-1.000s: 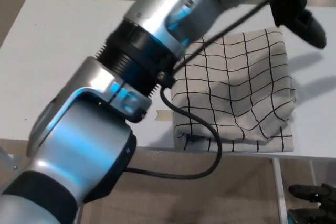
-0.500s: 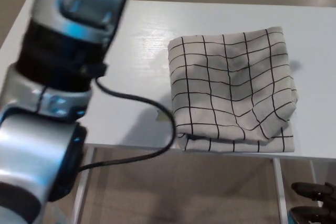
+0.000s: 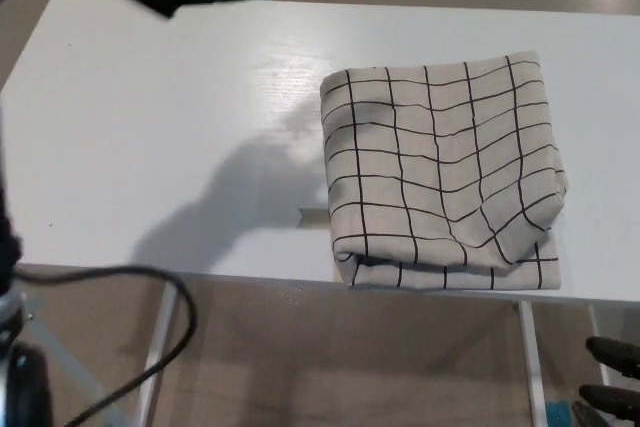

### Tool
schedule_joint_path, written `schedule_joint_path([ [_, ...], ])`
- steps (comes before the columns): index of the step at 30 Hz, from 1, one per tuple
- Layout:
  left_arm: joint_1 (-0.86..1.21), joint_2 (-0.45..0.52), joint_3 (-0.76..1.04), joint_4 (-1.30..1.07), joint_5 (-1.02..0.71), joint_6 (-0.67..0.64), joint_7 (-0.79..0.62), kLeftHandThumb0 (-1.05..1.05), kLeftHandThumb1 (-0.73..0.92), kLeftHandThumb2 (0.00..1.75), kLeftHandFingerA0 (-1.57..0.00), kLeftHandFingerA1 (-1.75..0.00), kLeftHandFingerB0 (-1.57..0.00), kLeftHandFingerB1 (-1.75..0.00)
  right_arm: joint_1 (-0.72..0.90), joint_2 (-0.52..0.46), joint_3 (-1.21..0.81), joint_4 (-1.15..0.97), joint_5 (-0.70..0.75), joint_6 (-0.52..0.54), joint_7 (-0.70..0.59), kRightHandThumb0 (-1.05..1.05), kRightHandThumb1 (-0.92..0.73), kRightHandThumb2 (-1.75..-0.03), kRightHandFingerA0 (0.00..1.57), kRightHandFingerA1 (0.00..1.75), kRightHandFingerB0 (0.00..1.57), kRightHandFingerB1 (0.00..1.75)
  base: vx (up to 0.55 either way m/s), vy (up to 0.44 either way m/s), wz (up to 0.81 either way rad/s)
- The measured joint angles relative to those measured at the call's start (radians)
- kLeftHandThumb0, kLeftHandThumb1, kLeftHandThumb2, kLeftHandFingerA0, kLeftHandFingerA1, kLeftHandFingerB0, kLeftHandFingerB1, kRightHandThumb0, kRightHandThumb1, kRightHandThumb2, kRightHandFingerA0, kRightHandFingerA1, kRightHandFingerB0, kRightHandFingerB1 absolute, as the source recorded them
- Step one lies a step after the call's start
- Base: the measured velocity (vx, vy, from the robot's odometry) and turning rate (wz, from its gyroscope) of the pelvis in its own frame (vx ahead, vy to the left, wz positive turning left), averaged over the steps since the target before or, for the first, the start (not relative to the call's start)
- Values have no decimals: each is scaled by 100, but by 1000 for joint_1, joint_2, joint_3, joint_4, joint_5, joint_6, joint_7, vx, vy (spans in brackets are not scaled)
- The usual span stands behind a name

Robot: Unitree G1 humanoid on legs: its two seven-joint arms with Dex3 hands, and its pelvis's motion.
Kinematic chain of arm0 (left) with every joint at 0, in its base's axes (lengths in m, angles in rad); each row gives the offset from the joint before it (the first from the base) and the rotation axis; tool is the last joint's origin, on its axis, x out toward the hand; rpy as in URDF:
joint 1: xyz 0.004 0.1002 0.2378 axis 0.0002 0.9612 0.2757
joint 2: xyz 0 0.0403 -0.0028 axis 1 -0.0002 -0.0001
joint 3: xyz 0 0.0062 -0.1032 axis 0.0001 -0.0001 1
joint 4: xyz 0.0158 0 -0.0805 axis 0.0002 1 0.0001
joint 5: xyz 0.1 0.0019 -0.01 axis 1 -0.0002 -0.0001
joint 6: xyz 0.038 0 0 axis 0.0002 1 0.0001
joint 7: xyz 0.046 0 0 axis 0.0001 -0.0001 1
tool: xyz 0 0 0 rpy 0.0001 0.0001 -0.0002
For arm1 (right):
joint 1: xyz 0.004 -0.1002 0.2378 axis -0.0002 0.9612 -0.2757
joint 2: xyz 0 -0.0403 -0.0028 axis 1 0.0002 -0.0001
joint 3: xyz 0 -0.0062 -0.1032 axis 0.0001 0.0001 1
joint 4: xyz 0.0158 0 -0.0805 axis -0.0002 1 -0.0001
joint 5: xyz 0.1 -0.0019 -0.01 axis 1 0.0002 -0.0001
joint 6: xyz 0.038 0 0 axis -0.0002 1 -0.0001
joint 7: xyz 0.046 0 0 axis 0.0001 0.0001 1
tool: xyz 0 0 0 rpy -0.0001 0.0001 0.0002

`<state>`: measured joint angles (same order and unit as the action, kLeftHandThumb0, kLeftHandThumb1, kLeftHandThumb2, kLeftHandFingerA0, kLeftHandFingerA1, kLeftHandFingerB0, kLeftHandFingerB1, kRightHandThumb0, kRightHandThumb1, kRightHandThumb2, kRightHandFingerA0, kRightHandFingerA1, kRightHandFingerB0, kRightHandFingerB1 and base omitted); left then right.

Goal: Use the left hand to fold a white towel with checkered patterns in half.

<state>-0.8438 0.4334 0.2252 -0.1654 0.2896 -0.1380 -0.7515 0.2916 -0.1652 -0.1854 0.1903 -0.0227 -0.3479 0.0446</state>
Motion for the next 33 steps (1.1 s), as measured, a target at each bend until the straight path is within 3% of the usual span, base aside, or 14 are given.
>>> schedule_joint_path([
  [20,886,65,433,-110,-312,115,-250,-68,42,77,-7,-30,-10,-29,70,7,-54,-85,31,18,6,-44,-55,-56,62,73,53,52,0,0,0],
  [21,932,70,440,-104,-323,115,-267,-67,49,57,-6,-26,-13,-25,81,10,-55,-89,34,20,7,-44,-55,-56,62,73,53,52,0,0,0],
  [23,1025,78,449,-89,-349,118,-305,-67,48,56,-6,-26,-13,-25,108,22,-57,-96,39,22,8,-43,-55,-57,62,72,52,50,0,0,0],
  [24,1045,80,449,-84,-355,118,-314,-65,42,76,-5,-28,-11,-30,115,24,-57,-97,40,22,8,-43,-55,-57,61,71,51,49,0,0,0],
  [25,1083,84,448,-65,-368,119,-334,-65,42,76,-5,-28,-11,-30,130,28,-58,-98,42,22,10,-43,-55,-57,61,71,51,49,0,0,0],
  [26,1102,84,447,-56,-375,119,-346,-67,49,56,-18,-32,-20,-28,137,30,-58,-98,43,22,11,-42,-55,-57,61,71,50,48,0,0,0],
  [27,1128,86,435,-22,-387,113,-359,-67,49,56,-18,-32,-20,-28,153,33,-58,-91,44,21,13,-42,-55,-57,61,71,50,48,0,0,0],
  [28,1168,85,409,37,-398,107,-380,-31,19,83,-10,-51,-8,-49,172,40,-56,-79,47,21,16,-42,-55,-57,61,71,50,48,0,0,0],
  [29,1210,65,378,96,-400,93,-386,-31,19,83,-10,-51,-8,-49,191,45,-56,-56,49,20,19,-42,-55,-57,61,71,50,48,0,0,0],
  [30,1231,47,356,133,-400,78,-382,-64,47,55,-34,-36,-33,-32,200,46,-56,-37,49,19,20,-41,-55,-56,60,72,50,49,0,0,0],
  [31,1231,47,356,133,-400,78,-382,-64,47,55,-34,-36,-33,-32,200,46,-56,-37,49,19,20,-41,-55,-56,60,72,50,49,0,0,0],
  [32,1268,-6,315,199,-390,48,-352,-68,42,77,-33,-45,-28,-40,216,51,-55,-11,49,19,21,-41,-55,-56,60,72,50,49,0,0,0],
  [33,1271,-12,312,206,-389,45,-347,-69,41,77,-35,-45,-33,-42,218,52,-55,-9,49,19,21,-40,-55,-56,60,72,50,49,0,0,0],
])
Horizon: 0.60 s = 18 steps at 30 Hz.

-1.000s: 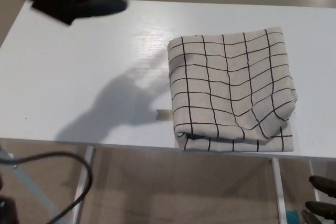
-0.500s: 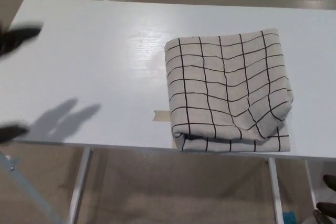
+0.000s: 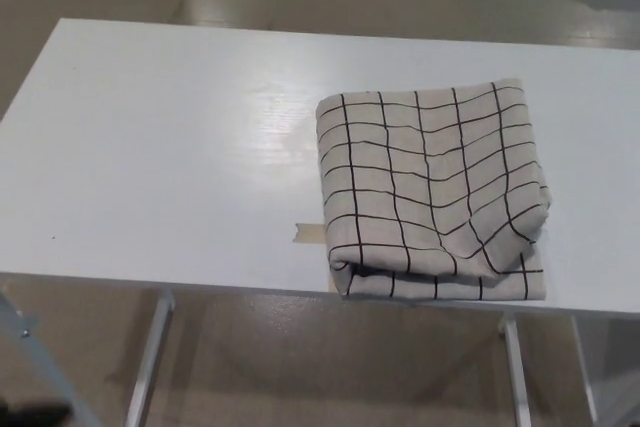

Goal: Use the left hand to fold a white towel with checkered patterns in half.

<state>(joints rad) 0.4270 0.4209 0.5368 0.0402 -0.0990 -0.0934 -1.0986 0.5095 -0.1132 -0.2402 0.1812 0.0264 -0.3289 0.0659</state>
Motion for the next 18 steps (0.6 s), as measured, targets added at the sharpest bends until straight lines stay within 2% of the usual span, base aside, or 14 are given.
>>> schedule_joint_path([
  [4,4,-60,-24,67,17,-34,71,-62,38,74,-40,-47,-36,-43,4,2,1,8,-4,0,0,-40,-55,-56,61,73,50,49,0,0,0],
  [5,-1,-80,-31,92,22,-41,99,-56,43,54,-43,-37,-41,-34,1,3,1,11,-6,-1,0,-40,-55,-56,60,73,50,49,0,0,0],
  [18,-57,-177,-88,232,99,-49,315,-55,43,54,-42,-37,-38,-34,-10,5,3,36,-17,-3,-1,-39,-54,-56,60,73,48,48,0,0,0],
])
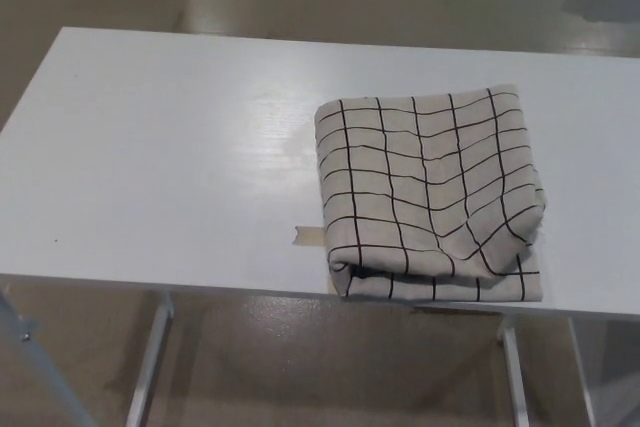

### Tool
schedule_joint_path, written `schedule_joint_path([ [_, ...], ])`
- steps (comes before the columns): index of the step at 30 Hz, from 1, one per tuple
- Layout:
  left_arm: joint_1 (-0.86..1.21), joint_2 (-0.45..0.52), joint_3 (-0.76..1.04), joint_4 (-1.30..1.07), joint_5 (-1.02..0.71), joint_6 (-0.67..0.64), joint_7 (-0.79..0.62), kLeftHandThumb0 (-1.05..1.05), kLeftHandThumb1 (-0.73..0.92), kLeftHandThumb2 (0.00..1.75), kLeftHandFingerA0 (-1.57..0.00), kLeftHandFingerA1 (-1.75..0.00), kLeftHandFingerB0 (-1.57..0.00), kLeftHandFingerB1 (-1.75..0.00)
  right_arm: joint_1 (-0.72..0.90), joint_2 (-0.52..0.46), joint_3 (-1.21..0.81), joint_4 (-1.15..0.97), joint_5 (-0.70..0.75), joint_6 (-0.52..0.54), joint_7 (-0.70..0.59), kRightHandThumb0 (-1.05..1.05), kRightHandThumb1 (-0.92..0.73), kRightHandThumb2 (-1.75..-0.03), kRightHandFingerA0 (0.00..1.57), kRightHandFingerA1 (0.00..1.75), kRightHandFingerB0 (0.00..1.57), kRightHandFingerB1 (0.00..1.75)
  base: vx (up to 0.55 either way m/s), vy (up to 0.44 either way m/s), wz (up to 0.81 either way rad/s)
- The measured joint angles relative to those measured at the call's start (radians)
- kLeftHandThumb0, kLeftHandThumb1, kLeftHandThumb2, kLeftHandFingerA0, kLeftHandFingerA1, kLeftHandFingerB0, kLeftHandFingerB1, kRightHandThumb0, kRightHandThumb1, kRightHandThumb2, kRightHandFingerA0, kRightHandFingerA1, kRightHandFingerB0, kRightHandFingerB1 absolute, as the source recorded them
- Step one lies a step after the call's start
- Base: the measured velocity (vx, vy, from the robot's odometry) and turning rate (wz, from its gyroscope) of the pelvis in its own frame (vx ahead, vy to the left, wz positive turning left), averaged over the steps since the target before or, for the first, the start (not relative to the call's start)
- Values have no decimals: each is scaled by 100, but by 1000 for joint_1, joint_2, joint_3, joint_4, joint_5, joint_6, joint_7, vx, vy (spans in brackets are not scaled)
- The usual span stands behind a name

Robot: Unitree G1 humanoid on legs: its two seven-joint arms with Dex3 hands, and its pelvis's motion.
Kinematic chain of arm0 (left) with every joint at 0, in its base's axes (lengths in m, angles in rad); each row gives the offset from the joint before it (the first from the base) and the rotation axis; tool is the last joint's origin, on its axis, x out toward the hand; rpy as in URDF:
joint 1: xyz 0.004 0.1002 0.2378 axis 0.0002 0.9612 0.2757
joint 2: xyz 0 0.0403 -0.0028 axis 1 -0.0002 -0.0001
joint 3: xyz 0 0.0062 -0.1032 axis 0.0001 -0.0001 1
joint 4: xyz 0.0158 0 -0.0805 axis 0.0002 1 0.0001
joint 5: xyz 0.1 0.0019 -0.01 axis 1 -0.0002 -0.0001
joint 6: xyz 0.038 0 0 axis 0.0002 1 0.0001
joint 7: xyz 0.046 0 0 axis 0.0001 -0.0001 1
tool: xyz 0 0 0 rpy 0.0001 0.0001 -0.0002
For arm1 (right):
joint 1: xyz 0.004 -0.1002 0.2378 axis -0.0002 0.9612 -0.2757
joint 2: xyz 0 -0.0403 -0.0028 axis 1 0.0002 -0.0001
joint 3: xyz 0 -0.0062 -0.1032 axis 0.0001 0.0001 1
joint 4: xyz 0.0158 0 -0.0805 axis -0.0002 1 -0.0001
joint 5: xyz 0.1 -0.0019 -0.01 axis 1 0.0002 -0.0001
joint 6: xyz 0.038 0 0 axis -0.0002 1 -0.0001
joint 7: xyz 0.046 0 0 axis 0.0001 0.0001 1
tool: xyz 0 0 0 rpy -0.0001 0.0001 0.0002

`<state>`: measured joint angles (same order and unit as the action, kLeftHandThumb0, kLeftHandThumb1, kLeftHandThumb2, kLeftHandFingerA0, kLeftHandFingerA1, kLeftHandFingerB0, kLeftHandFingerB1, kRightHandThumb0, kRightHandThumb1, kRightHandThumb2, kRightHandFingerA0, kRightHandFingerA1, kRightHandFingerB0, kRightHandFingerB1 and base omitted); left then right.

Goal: Use the left hand to fold a white towel with checkered patterns in half.

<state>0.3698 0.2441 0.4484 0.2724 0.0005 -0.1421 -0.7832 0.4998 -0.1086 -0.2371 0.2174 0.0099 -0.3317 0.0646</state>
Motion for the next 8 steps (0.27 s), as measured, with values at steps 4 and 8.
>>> schedule_joint_path([
  [4,-15,-18,-6,37,22,-2,72,-57,43,54,-41,-37,-38,-34,-7,0,0,4,0,0,0,-39,-55,-56,60,73,48,48,0,0,0],
  [8,-24,-30,-13,65,37,-3,134,-61,45,55,-41,-37,-37,-33,-14,0,0,9,0,0,0,-39,-55,-56,59,73,48,48,0,0,0],
])
